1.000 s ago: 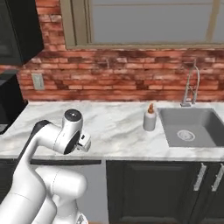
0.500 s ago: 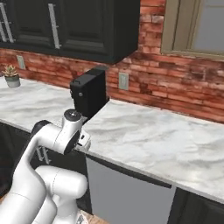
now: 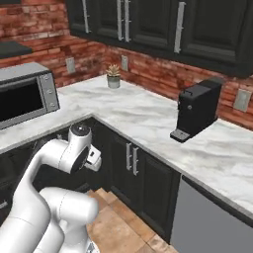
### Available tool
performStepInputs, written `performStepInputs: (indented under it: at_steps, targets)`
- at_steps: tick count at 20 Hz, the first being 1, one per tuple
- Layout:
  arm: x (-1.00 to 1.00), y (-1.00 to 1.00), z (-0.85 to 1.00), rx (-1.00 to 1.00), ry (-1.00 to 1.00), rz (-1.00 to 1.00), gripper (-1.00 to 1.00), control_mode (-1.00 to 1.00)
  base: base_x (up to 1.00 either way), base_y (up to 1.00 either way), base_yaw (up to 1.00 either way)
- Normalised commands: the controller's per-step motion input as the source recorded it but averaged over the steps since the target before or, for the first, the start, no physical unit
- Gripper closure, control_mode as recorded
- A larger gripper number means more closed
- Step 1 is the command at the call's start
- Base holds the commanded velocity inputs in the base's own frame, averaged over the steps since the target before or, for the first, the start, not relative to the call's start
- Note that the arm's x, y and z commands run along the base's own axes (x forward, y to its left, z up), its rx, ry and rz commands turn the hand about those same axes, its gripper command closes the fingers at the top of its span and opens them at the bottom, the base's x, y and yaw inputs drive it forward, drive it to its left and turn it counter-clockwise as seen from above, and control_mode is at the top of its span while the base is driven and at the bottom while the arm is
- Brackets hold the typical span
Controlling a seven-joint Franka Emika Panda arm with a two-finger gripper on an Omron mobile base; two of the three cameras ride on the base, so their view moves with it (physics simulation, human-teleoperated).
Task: Restock the sink supplies by placing the sponge and soap dispenser on the counter and next to the sink. Make sure the soap dispenser is upright.
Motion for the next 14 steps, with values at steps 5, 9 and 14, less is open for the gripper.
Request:
performStepInputs:
  at_steps: [5, 9, 14]
  targets:
    - [0.0, 0.0, 0.0, 0.0, 0.0, 0.0, -1.0, 1.0, -0.91, 0.07, 0.57]
    - [0.0, 0.0, 0.0, 0.0, 0.0, 0.0, -1.0, 1.0, -0.46, 0.46, 0.62]
    - [0.0, 0.0, 0.0, 0.0, 0.0, 0.0, -1.0, 1.0, -0.12, 0.65, 0.57]
